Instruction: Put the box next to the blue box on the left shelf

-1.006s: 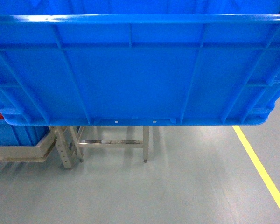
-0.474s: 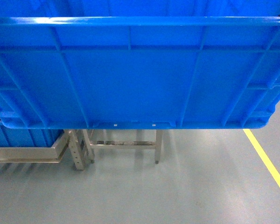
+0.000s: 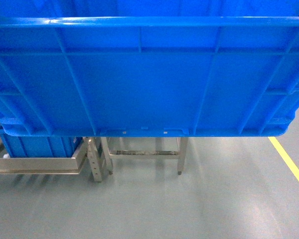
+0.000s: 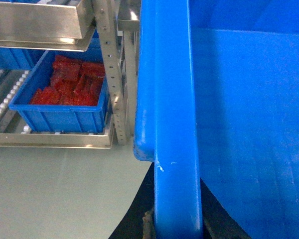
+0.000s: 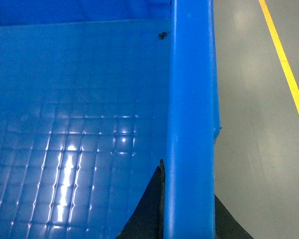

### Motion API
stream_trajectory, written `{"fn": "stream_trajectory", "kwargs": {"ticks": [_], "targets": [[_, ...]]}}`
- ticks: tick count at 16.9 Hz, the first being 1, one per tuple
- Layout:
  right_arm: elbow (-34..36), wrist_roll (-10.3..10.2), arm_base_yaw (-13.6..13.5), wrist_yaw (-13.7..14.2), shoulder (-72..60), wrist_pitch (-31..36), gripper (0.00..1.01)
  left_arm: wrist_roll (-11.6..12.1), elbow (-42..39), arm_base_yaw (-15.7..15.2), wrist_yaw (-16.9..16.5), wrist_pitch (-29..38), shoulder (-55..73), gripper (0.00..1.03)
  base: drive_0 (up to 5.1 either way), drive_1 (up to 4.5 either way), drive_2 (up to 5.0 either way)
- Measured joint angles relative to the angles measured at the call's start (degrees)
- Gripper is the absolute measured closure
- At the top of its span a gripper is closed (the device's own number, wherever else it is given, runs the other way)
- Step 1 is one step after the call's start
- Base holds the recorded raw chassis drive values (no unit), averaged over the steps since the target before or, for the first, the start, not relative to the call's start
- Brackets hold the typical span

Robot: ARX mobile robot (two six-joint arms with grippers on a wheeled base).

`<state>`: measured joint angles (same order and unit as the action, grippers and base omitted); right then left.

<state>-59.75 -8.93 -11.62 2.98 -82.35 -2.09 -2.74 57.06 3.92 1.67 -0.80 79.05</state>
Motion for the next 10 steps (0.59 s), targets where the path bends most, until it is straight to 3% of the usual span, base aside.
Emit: {"fn": "stream_trajectory", "kwargs": {"ticks": [10], "targets": [[0.0, 0.0, 0.0, -0.1, 0.0, 0.0, 0.94, 0.0, 0.0, 0.0, 0.0, -0.1, 0.0, 0.97, -5.0, 2.43, 2.4]]}}
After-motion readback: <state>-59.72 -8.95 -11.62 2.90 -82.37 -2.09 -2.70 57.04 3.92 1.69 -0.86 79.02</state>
